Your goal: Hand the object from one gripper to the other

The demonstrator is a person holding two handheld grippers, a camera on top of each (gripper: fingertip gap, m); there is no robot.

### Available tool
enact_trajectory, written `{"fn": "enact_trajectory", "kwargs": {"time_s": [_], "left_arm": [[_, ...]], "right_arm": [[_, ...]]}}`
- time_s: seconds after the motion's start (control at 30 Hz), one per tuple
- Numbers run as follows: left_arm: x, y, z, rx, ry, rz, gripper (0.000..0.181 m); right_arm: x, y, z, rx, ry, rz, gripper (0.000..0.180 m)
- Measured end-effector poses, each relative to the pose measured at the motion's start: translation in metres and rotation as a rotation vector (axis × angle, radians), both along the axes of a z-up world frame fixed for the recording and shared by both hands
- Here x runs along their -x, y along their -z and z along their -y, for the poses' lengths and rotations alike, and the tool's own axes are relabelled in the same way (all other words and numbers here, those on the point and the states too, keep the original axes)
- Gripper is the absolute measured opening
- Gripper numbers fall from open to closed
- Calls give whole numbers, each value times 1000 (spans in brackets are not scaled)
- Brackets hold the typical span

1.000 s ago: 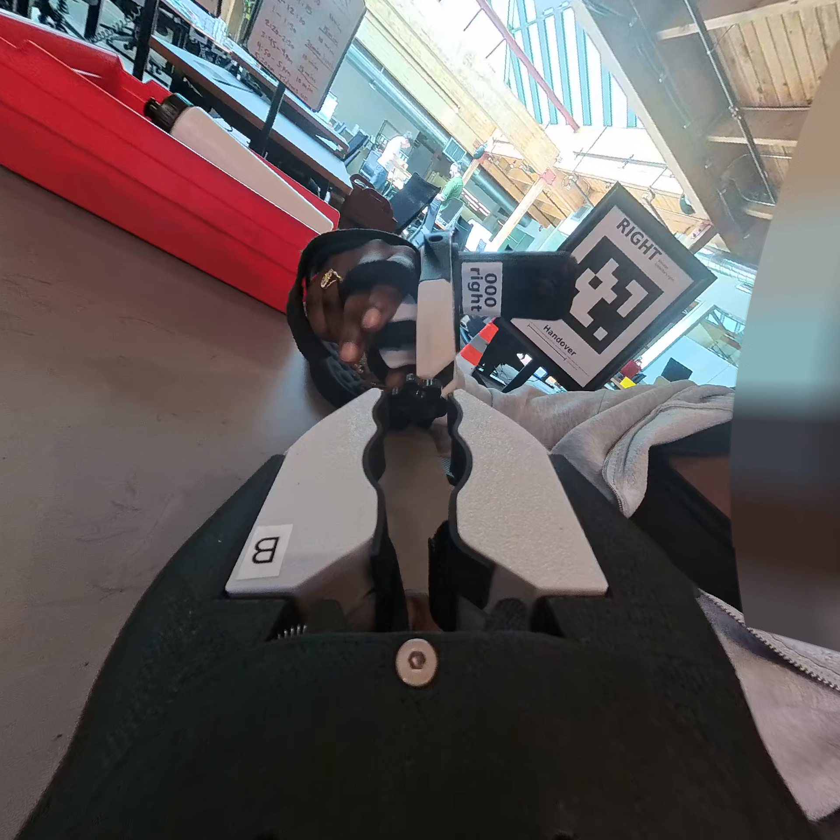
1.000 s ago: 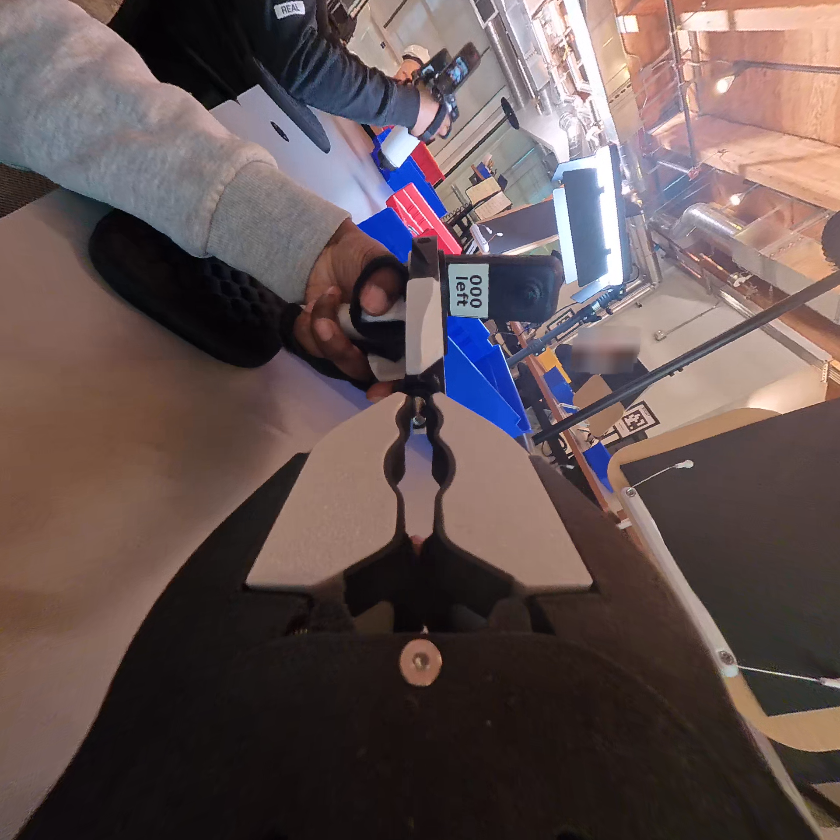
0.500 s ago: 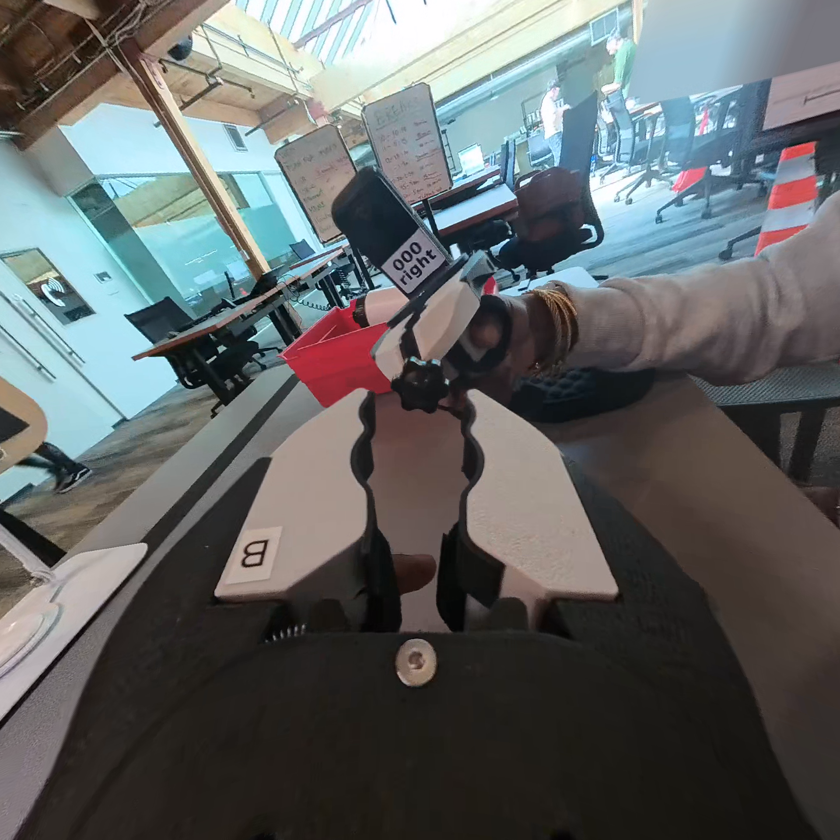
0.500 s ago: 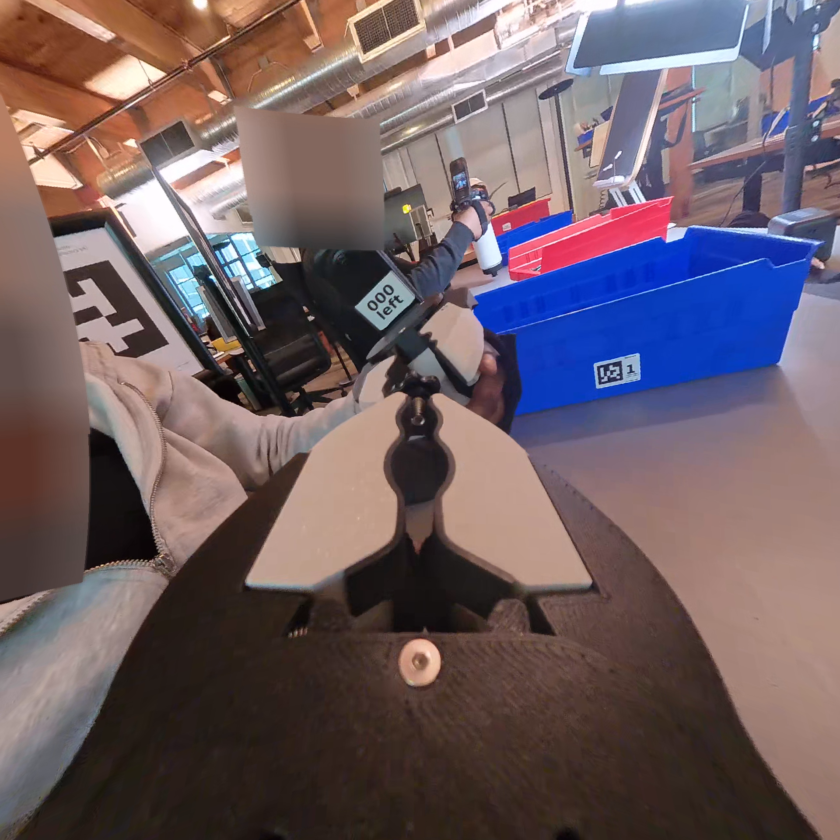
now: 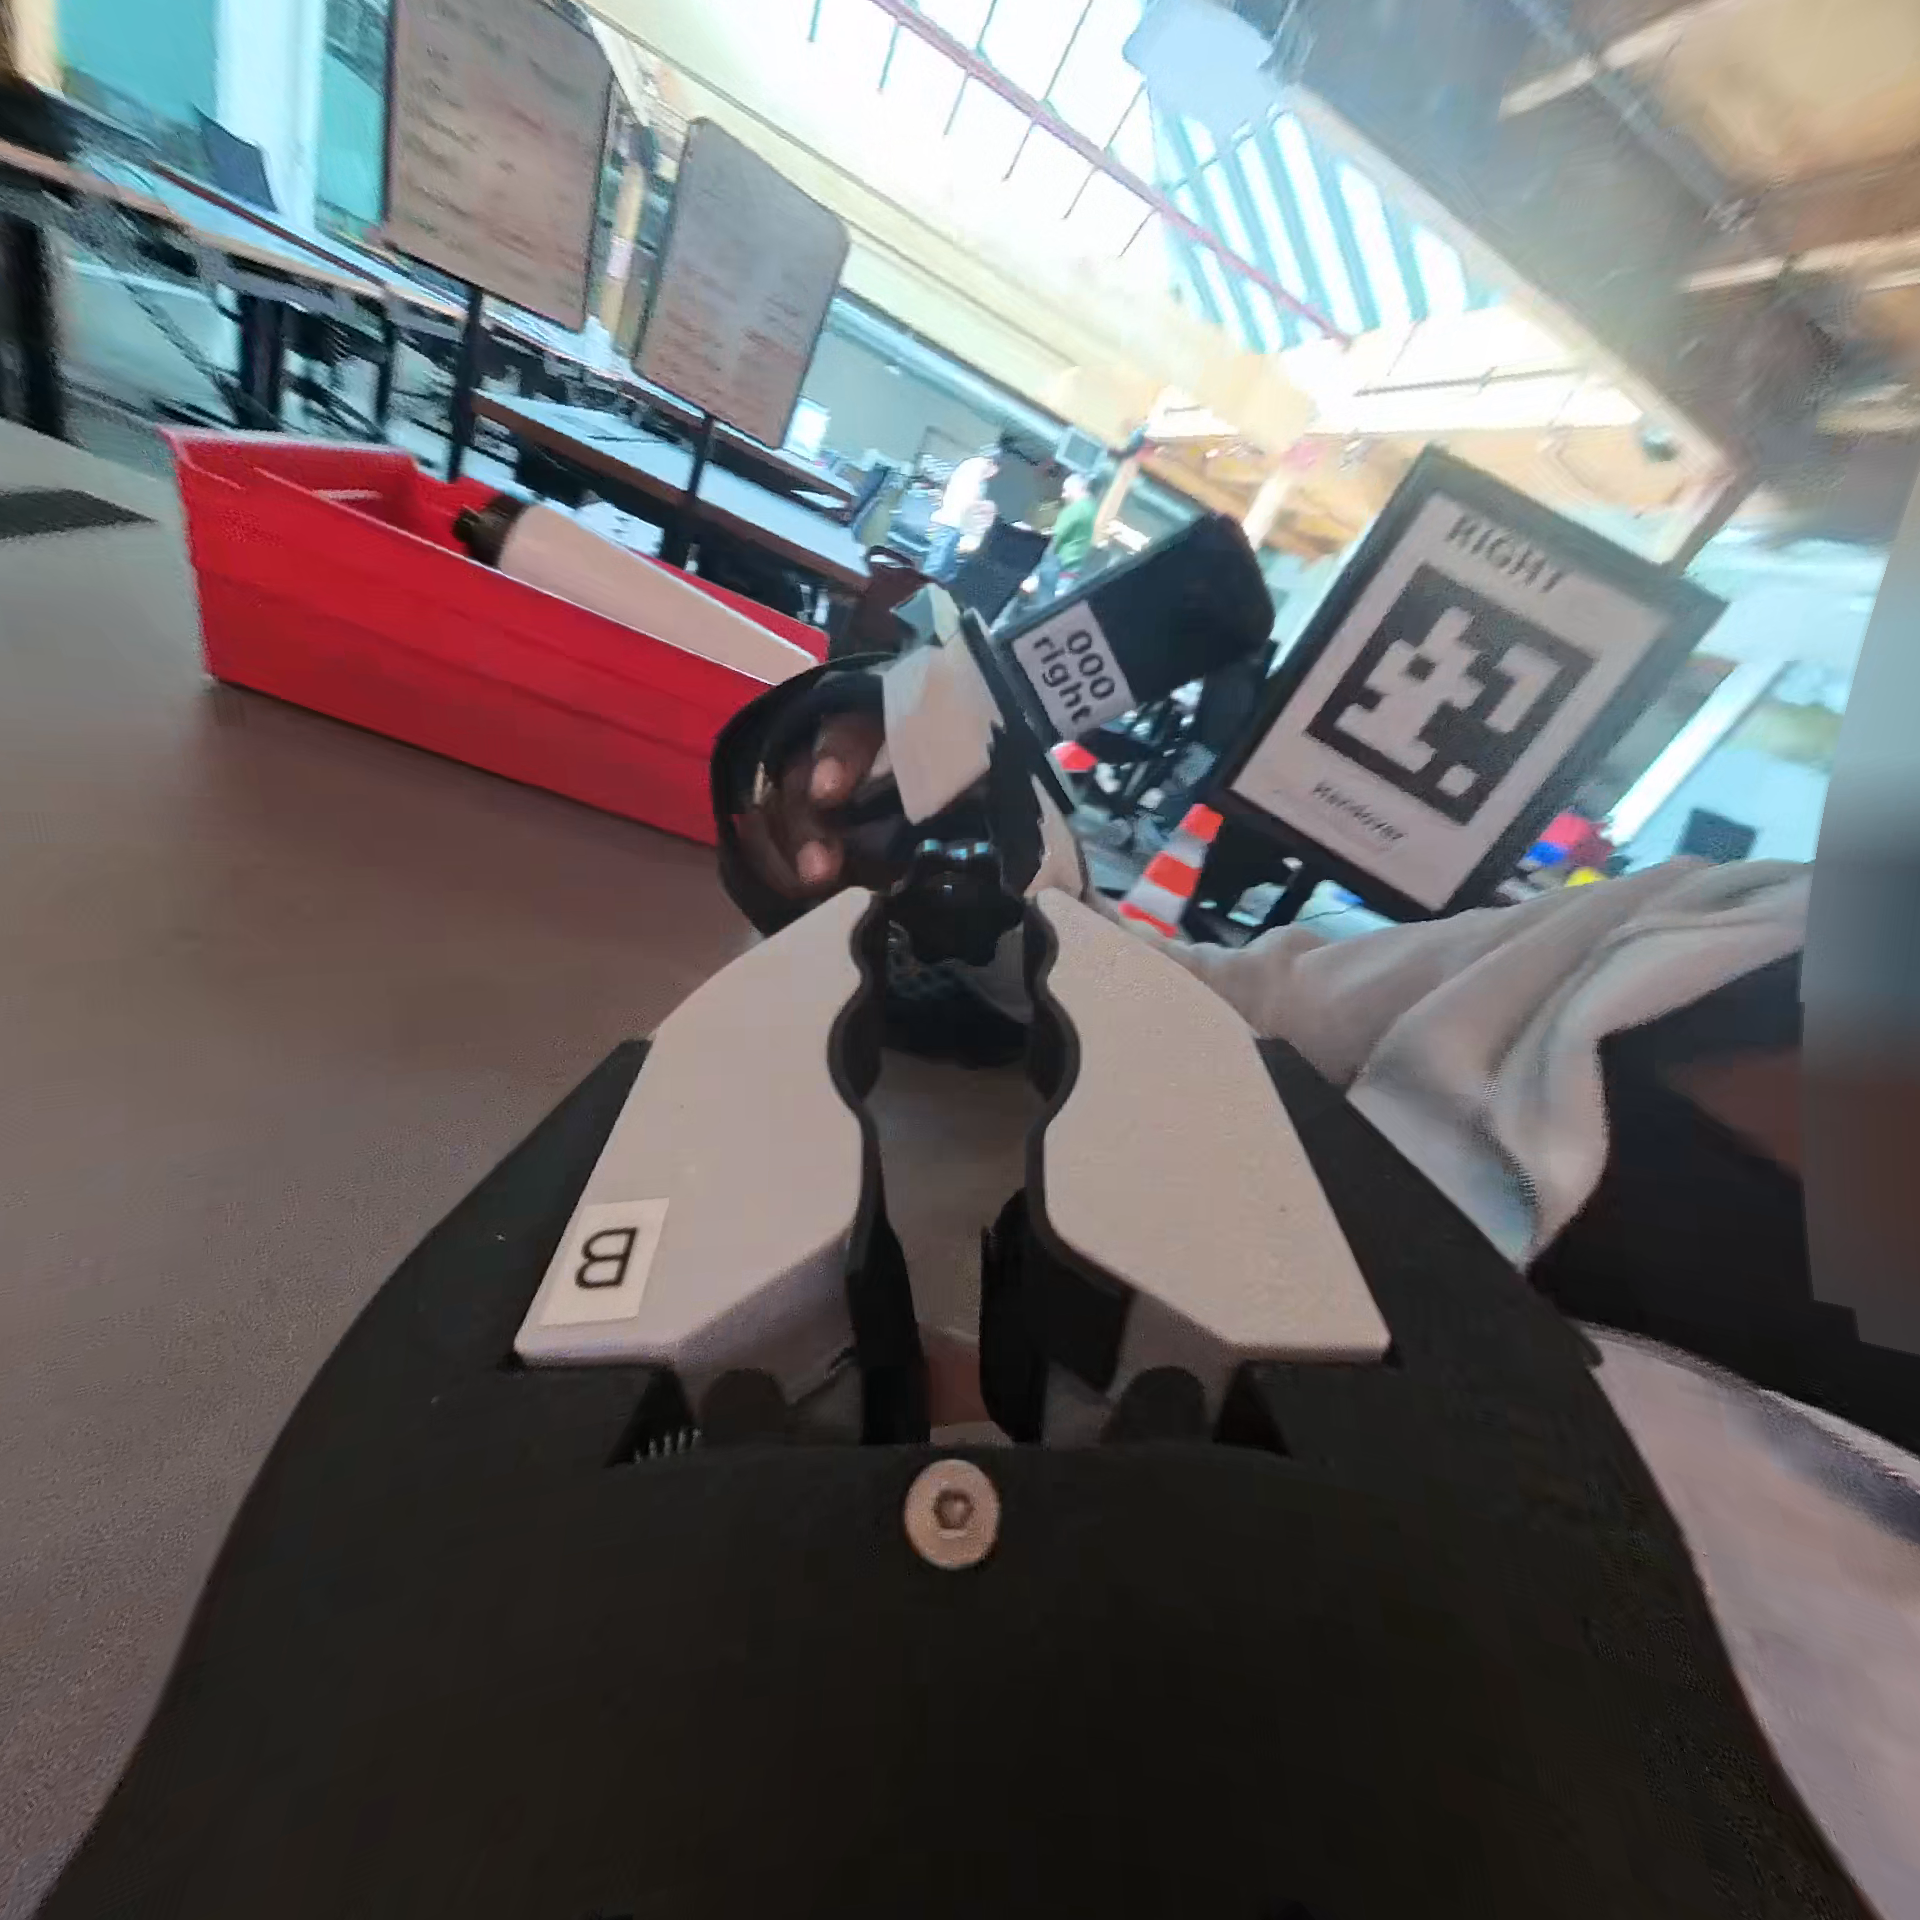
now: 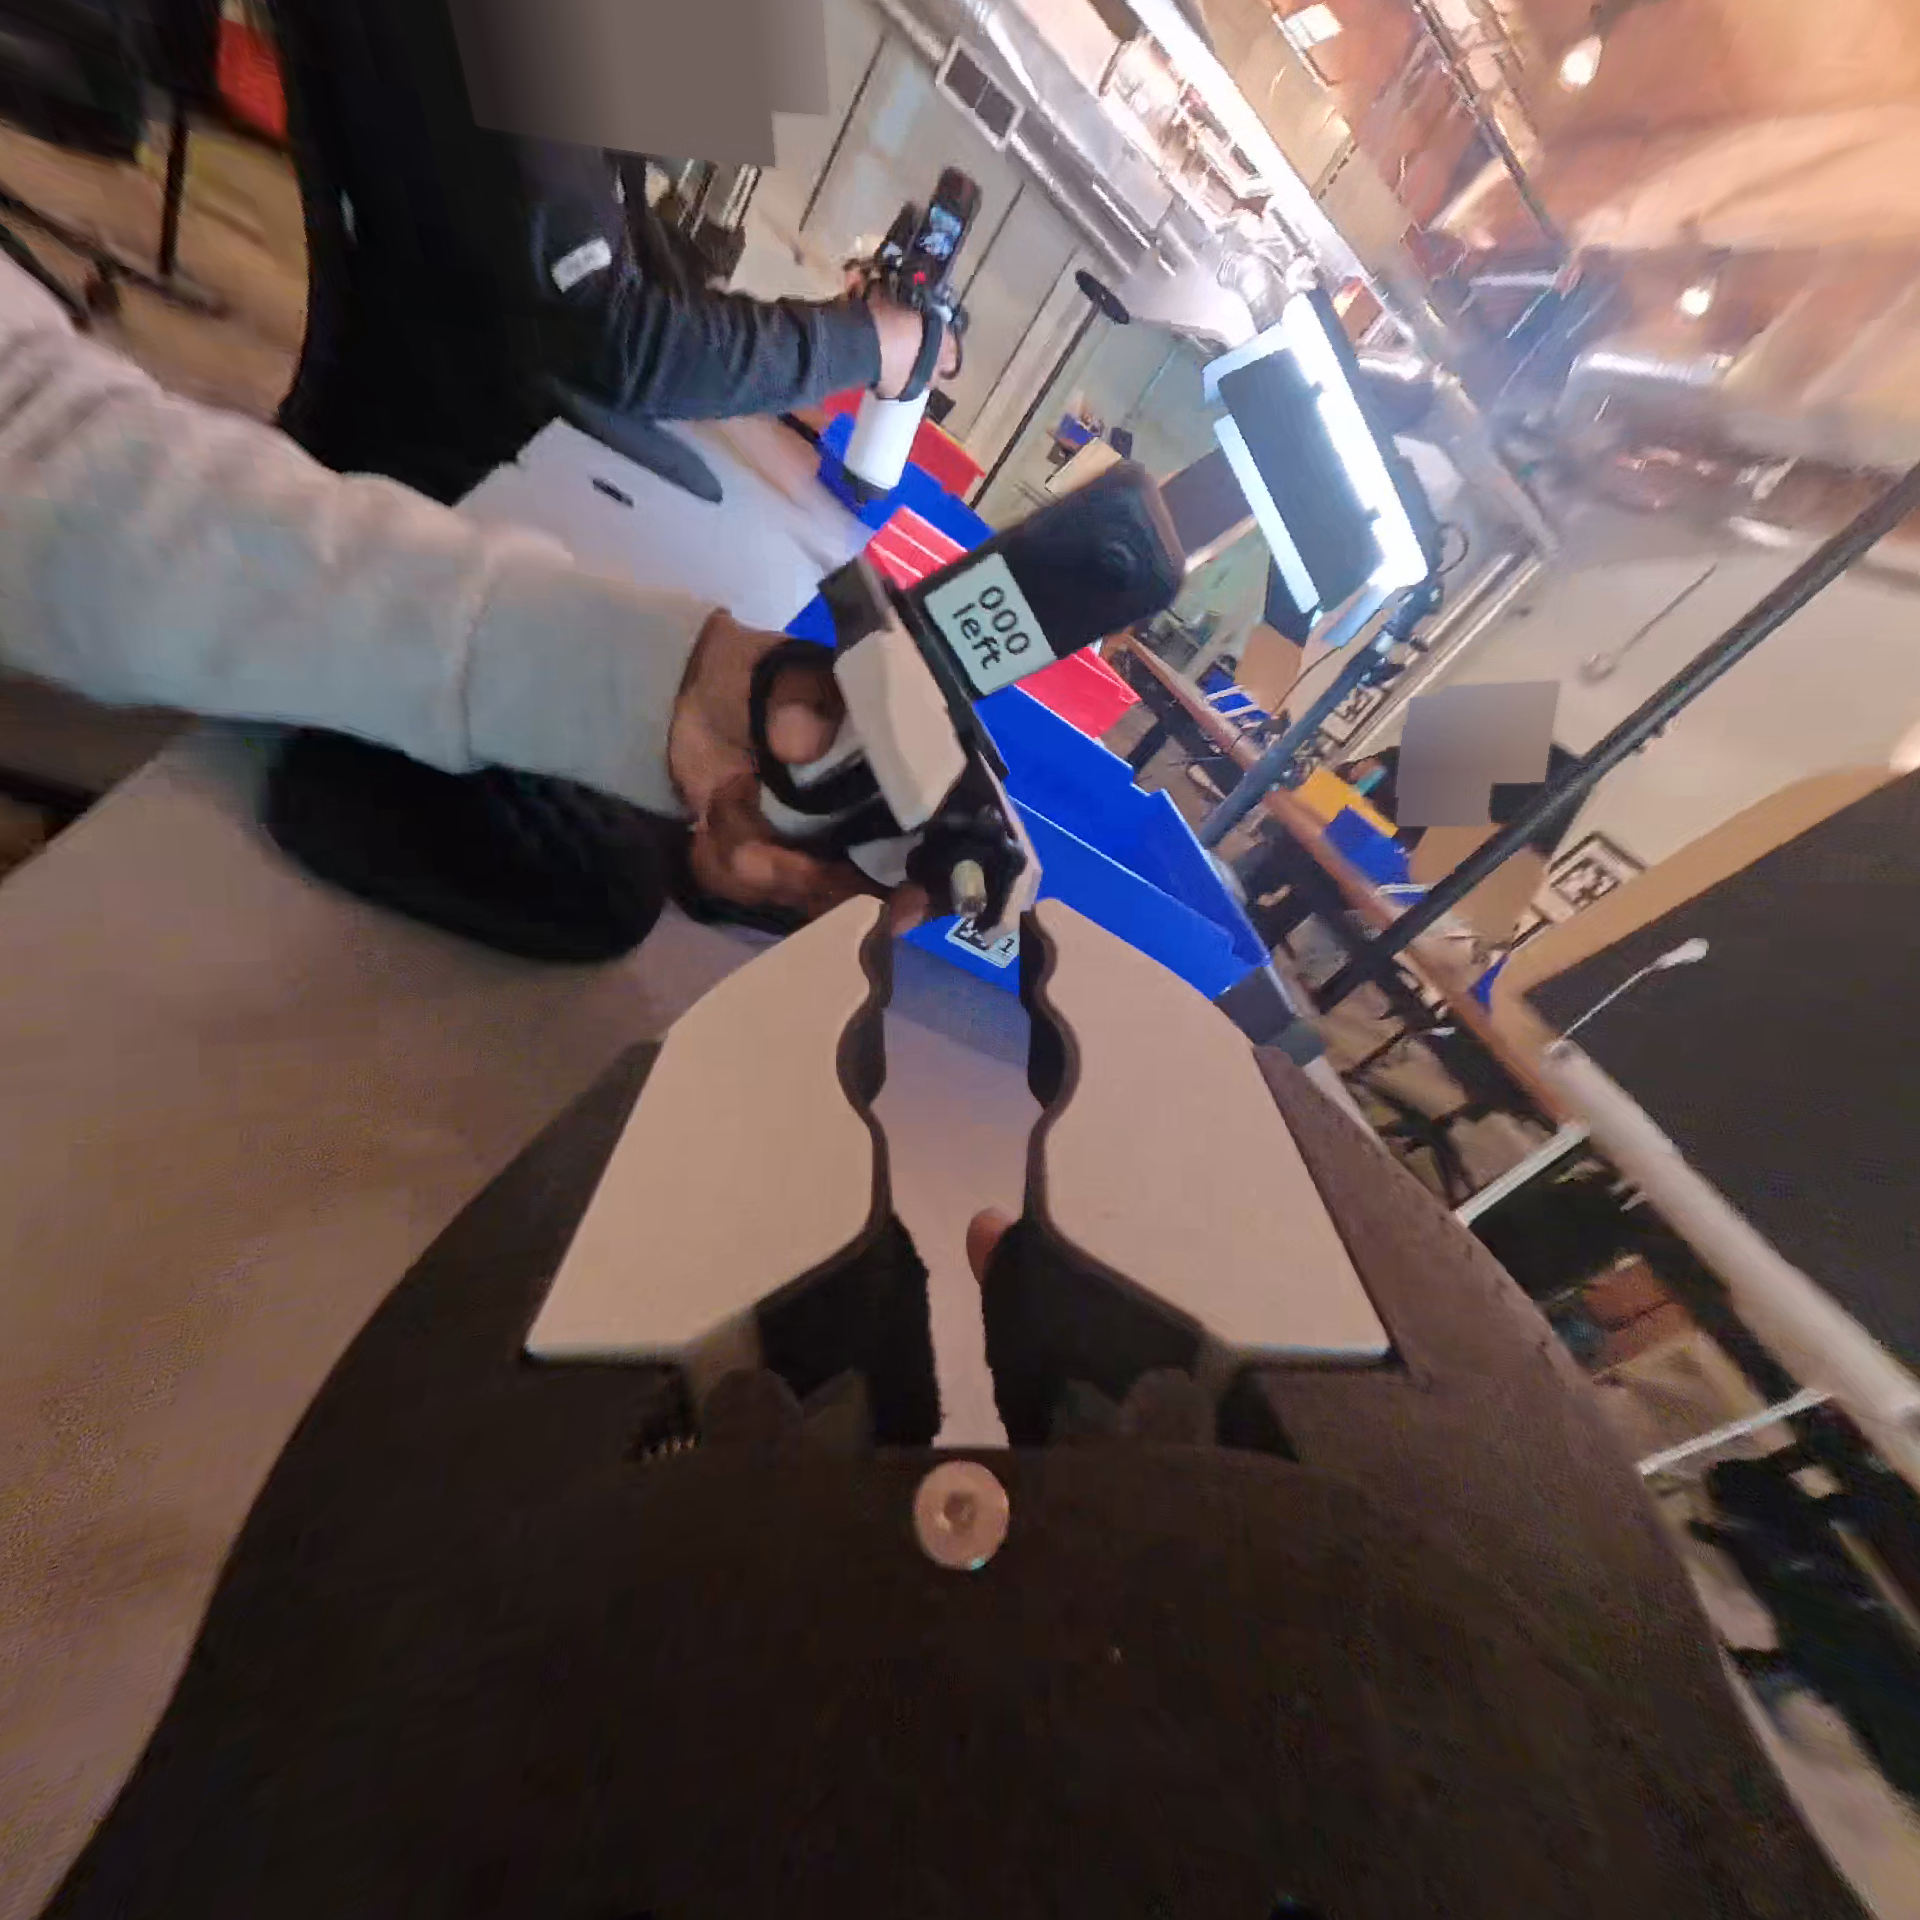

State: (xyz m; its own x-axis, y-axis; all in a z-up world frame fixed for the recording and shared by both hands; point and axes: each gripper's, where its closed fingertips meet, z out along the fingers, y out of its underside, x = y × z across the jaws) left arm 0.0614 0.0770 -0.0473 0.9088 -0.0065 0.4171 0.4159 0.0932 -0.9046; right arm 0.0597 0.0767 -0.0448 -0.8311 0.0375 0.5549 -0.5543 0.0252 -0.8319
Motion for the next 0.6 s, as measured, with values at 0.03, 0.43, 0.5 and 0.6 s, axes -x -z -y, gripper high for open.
{"fn": "enact_trajectory", "kwargs": {"time_s": [0.03,0.43,0.5,0.6], "left_arm": [[0,0,0,-4,10,21,24],[-1,8,-4,42,12,30,24],[-1,4,-4,31,-13,-61,34],[3,5,-7,99,-143,-362,56]], "right_arm": [[-2,0,0,-7,3,-41,23],[-1,7,6,-34,66,-184,6],[1,5,5,-32,61,-121,6],[3,1,3,-16,-23,182,6]]}}
